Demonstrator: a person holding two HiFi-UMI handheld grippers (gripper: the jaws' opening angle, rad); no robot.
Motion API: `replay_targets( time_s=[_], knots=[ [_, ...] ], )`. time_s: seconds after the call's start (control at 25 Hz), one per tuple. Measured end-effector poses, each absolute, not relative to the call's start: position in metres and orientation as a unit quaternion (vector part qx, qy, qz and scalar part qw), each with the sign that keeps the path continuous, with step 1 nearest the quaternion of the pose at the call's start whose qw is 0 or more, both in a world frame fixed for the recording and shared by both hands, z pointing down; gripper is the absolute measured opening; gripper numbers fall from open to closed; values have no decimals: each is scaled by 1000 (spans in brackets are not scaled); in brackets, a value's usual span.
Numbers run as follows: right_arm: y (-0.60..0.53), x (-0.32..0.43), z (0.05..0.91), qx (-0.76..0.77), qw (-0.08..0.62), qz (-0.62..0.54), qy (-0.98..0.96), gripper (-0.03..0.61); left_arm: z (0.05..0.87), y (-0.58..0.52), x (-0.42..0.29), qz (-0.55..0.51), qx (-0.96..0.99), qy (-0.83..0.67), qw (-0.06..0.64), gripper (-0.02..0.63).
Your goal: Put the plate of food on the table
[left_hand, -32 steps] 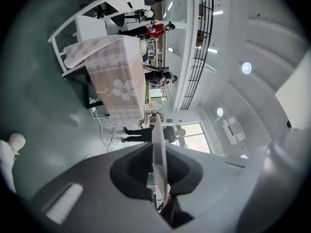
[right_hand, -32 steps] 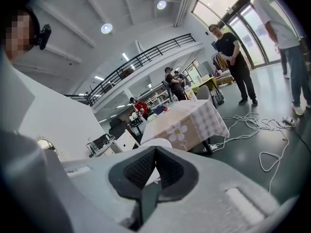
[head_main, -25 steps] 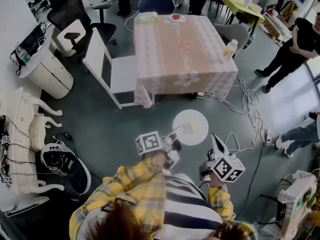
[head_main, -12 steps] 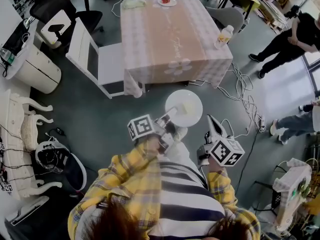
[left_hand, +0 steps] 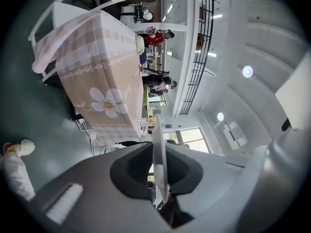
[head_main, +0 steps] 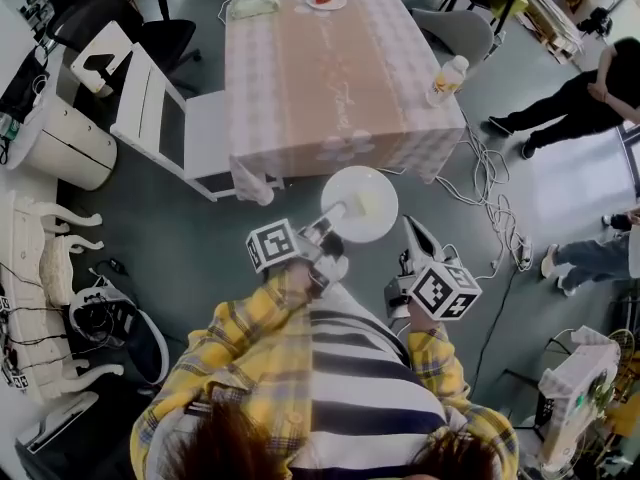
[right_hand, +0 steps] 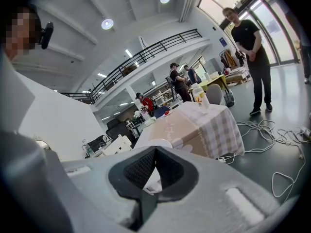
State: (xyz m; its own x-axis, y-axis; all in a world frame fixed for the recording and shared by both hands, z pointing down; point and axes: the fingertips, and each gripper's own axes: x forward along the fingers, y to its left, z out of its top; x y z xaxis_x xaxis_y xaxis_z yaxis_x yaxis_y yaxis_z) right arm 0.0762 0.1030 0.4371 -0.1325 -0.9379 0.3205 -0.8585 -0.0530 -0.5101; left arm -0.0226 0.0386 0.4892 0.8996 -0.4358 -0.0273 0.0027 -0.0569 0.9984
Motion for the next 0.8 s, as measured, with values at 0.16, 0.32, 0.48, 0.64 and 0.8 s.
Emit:
replay_targets(
  time_s=[0.16, 0.32, 0.48, 0.64, 0.8],
  knots=[
    [69, 95, 441, -646, 60, -317, 692, -3, 488, 8, -2, -171, 706, -157, 669, 20],
    [37, 116, 444, -640, 55, -319, 697, -3, 494, -22, 15, -178, 701, -170, 669, 20],
    [8, 132, 446, -632, 48, -318, 705, -3, 495, -51, 30, -193, 697, -180, 667, 20],
    [-17, 144, 445, -620, 43, -318, 716, -3, 495, -77, 40, -205, 695, -193, 662, 20],
    [-36, 156, 444, -613, 34, -313, 724, -3, 489, -95, 48, -219, 692, -197, 659, 20]
  ],
)
